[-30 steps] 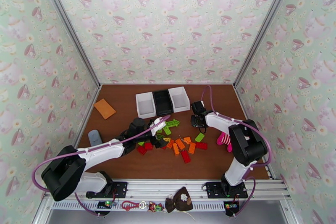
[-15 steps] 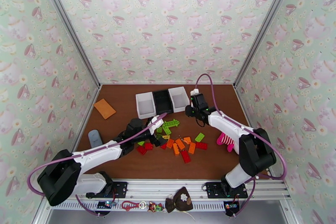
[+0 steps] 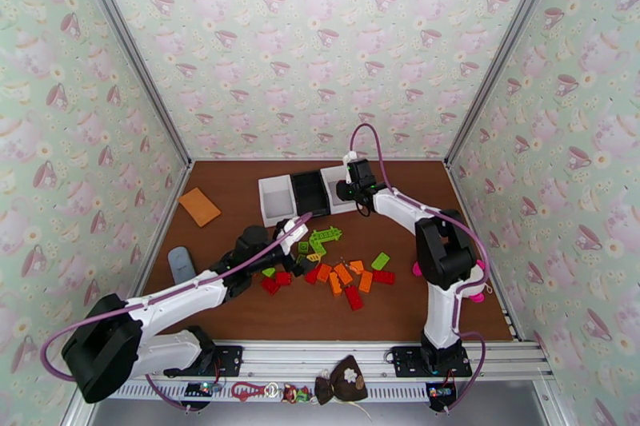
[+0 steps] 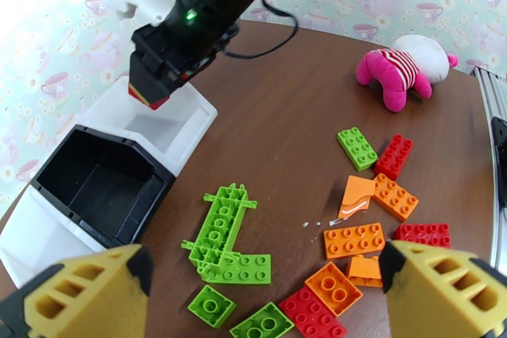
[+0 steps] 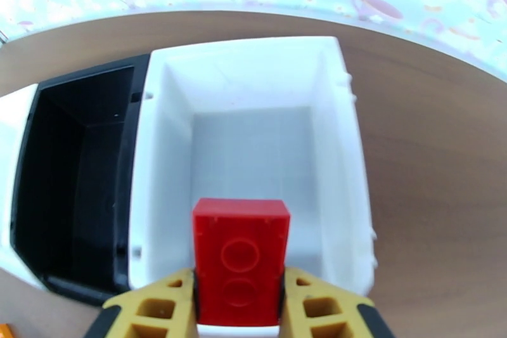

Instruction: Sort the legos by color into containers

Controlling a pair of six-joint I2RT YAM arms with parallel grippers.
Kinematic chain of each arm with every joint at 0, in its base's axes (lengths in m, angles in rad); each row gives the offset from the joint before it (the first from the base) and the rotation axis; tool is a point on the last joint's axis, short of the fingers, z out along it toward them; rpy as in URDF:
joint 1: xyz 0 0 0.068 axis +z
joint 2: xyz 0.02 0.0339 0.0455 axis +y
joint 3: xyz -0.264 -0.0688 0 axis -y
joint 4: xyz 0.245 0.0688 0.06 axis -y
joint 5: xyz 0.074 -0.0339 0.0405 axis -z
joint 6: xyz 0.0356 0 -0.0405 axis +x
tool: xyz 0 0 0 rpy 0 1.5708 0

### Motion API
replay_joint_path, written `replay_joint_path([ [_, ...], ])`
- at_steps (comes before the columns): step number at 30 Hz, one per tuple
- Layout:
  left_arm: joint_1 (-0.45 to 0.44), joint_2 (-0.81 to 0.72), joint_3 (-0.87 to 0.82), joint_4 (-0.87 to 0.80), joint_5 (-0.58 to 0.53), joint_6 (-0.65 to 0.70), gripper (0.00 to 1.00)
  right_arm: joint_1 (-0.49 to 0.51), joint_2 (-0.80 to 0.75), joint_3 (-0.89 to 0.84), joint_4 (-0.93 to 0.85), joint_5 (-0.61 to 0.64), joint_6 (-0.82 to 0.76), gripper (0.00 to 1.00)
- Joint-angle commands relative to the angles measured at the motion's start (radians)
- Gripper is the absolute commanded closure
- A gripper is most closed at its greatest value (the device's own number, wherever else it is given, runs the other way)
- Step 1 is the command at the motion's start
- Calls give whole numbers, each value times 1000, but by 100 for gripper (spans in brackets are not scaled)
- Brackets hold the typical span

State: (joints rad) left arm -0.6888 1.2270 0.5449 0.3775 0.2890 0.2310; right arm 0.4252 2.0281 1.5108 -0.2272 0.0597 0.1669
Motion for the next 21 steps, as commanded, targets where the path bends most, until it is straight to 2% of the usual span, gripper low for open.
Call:
replay_joint_path([
  [1,-3,-15,-13,-7,-20,-19,0,3,27,59,11,-12,-30,67],
  [3,-3,-20,-13,-11,-27,-23,0,1,6,55,20,-13,-31,61],
  [4,-5,-25,-13,-11,-32,-29,0,2,-12,45,28,-15,-32,55],
  [8,-7,-52,-11,-23,-274,-181,0,2,-102,-10,41,-45,-29,35],
  [11,-12,-80,41,-166,-428,-256,0,2,-188,-88,65,-73,-30,25],
  [13,-13,-86,75,-262,-486,-282,0,3,-247,-142,75,-90,-37,21],
  [17,-12,-73,129,-397,-537,-315,0,1,-373,-255,73,-132,-50,11],
  [21,-9,-41,170,-471,-504,-333,0,2,-485,-347,38,-167,-51,3],
])
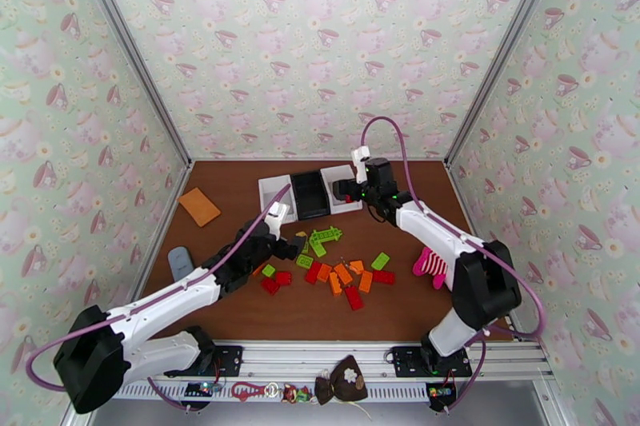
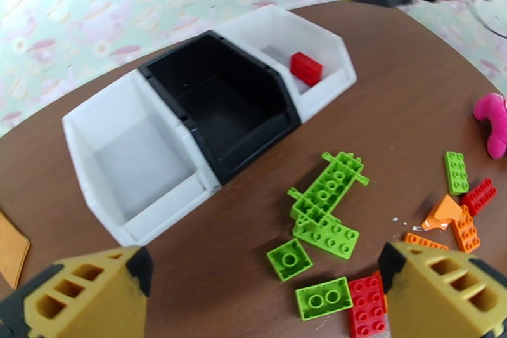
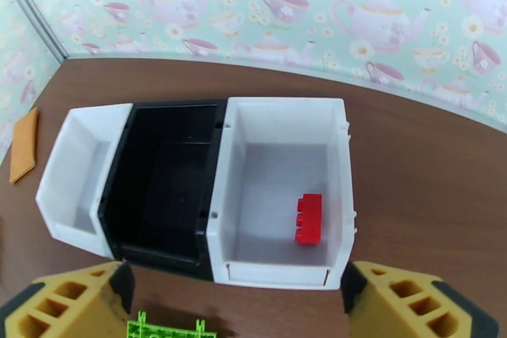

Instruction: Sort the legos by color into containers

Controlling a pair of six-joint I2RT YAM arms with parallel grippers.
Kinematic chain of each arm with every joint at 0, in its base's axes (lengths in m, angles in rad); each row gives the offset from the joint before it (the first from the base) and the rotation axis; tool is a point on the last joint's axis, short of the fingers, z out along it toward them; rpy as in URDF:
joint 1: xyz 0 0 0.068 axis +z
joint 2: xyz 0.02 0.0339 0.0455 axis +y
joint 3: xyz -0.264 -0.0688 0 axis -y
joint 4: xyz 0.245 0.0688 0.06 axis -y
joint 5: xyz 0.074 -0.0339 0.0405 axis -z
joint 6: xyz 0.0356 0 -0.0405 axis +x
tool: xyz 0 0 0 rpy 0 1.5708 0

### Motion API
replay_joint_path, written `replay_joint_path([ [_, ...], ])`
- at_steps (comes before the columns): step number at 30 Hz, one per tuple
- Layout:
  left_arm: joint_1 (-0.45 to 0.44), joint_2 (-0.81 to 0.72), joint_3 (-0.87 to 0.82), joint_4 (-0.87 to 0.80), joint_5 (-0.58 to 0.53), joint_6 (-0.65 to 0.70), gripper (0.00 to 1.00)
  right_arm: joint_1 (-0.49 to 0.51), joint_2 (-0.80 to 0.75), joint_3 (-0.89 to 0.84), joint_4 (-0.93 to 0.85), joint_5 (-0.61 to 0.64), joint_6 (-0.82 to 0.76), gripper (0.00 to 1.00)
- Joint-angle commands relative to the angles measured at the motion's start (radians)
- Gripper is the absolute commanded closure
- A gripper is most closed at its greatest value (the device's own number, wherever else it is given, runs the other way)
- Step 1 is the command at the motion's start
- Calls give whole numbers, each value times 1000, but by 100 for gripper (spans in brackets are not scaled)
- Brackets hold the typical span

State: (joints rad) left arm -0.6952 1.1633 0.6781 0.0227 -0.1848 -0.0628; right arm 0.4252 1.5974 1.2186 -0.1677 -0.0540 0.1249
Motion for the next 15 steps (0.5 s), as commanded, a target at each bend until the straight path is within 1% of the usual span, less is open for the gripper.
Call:
replay_joint_path([
  [1,-1,38,53,-142,-10,-23,0,1,-81,-81,-27,-69,-8,1],
  [2,0,51,69,-168,12,0,0,1,-106,-102,-30,-84,-10,0],
  [4,8,88,112,-247,64,38,0,2,-149,-142,-41,-112,-16,1],
  [5,20,113,141,-296,67,28,0,2,-165,-154,-54,-119,-20,1],
  [7,39,176,227,-422,53,-41,0,2,-192,-167,-92,-120,-28,1],
  [10,33,263,315,-538,17,-145,0,2,-226,-188,-132,-99,-35,1],
  [15,0,381,415,-621,-78,-344,2,1,-260,-213,-145,-111,-34,1],
])
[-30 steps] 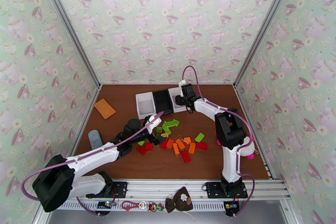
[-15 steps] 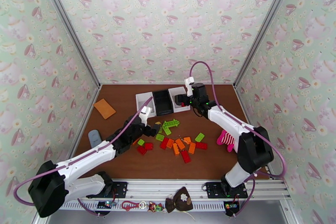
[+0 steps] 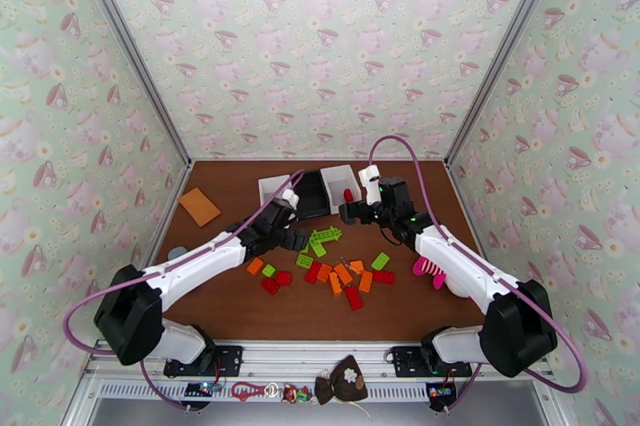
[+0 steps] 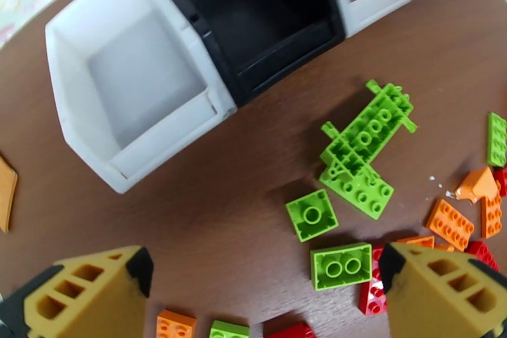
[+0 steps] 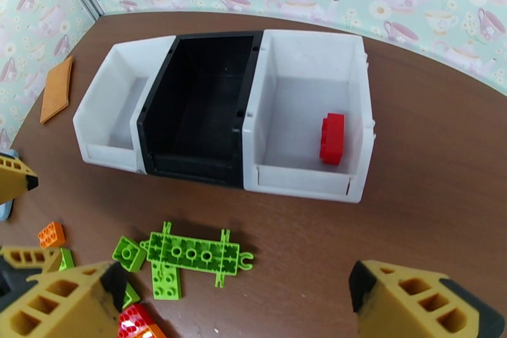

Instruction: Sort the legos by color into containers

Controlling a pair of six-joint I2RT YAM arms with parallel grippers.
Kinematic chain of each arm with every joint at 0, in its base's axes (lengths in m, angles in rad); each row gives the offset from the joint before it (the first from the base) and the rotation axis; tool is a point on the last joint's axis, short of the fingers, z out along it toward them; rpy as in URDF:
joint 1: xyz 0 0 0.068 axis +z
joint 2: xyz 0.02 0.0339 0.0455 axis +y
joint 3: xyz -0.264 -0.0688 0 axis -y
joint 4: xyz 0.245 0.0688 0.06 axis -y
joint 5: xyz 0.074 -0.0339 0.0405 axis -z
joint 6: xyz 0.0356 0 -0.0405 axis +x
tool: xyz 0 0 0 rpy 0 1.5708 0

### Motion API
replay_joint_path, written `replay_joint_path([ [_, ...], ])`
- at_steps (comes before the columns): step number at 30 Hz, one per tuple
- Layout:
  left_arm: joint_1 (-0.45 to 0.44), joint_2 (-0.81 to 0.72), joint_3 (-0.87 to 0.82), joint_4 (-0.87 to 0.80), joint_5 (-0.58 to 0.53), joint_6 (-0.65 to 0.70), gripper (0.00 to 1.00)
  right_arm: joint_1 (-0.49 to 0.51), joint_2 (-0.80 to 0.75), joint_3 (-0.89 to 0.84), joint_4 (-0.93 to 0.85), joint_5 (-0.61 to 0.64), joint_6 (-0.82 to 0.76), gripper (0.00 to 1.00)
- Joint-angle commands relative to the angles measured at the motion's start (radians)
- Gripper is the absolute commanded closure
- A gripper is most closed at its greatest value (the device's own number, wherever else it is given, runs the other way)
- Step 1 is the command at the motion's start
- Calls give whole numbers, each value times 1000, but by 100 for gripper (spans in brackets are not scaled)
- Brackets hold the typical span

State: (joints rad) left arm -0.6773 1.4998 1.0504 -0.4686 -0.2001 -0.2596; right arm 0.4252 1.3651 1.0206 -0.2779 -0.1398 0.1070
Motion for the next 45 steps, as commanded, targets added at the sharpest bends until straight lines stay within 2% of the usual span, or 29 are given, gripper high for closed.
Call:
replay_joint_path([
  [1,-20,71,64,-156,-74,-180,3,2,-33,-17,-37,-27,-16,1],
  [4,-39,135,105,-207,-90,-234,10,2,-43,-21,-44,-11,-18,1],
  [9,-69,191,123,-189,-50,-256,21,1,-40,-25,-45,-3,-21,1],
  [15,-78,278,167,-165,-5,-260,24,1,-40,-25,-32,-1,-32,1],
  [23,-78,381,225,-150,-8,-263,30,2,-51,-31,-41,3,-37,1],
  [33,-72,455,247,-124,-28,-268,44,2,-67,-51,-42,20,-35,1],
  [37,-63,471,247,-104,-43,-271,46,1,-109,-75,-38,23,-38,1],
  [45,-64,454,244,-80,-64,-282,65,1,-161,-136,-32,22,-56,1],
])
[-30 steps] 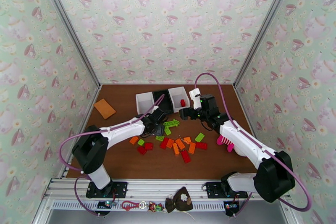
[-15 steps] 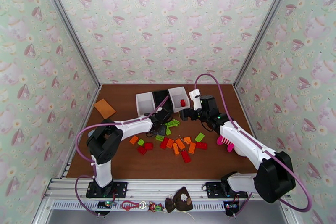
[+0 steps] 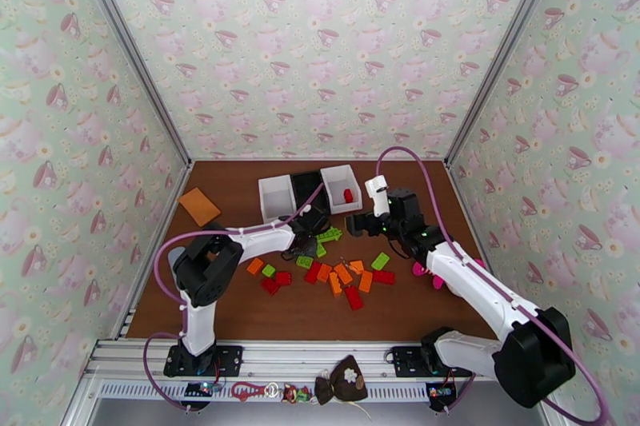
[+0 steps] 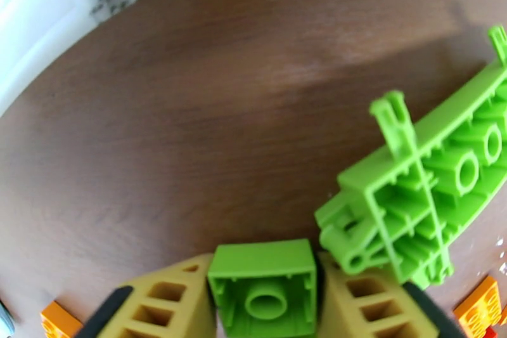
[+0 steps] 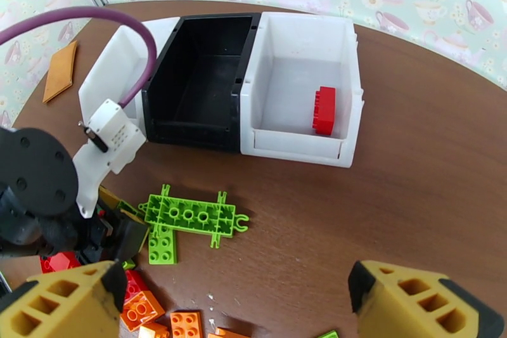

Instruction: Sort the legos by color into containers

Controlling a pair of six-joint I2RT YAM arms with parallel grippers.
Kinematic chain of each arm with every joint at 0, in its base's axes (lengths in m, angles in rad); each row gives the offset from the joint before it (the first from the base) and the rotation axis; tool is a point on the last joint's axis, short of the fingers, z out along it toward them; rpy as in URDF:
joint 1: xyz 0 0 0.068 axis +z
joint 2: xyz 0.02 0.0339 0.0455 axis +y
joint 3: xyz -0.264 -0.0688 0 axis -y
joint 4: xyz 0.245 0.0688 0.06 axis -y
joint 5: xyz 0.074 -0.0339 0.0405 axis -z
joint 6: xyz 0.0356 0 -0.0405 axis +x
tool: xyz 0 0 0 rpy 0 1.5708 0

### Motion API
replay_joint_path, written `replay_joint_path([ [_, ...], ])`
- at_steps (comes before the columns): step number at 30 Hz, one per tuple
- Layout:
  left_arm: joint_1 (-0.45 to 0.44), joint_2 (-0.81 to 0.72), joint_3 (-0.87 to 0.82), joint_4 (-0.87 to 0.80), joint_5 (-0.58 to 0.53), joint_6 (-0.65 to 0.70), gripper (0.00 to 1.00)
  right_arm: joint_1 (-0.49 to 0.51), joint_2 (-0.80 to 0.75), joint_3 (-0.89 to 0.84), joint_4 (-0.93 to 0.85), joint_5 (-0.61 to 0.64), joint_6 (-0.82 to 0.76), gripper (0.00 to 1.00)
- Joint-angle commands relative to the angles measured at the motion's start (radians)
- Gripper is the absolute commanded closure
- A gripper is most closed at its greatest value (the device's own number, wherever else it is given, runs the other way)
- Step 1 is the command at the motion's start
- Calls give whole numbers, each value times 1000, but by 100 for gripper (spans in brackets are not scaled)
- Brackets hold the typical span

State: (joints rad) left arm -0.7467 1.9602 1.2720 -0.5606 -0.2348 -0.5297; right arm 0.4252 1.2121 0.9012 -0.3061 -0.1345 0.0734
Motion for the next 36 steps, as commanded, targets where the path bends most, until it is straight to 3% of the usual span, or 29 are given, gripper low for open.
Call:
replay_joint_path([
  [1,4,-18,17,13,-29,-13,66,2,-8,-16,-1,12,-21,1],
  [11,-22,-224,-57,42,-78,48,70,2,-7,-19,45,-35,9,1],
  [25,-42,-429,-156,287,-321,285,71,2,70,105,8,-93,85,0],
  [29,-20,-427,-131,312,-335,324,72,1,95,132,26,-108,132,0],
  [36,56,-369,-38,304,-259,342,72,4,128,155,79,-122,175,1],
])
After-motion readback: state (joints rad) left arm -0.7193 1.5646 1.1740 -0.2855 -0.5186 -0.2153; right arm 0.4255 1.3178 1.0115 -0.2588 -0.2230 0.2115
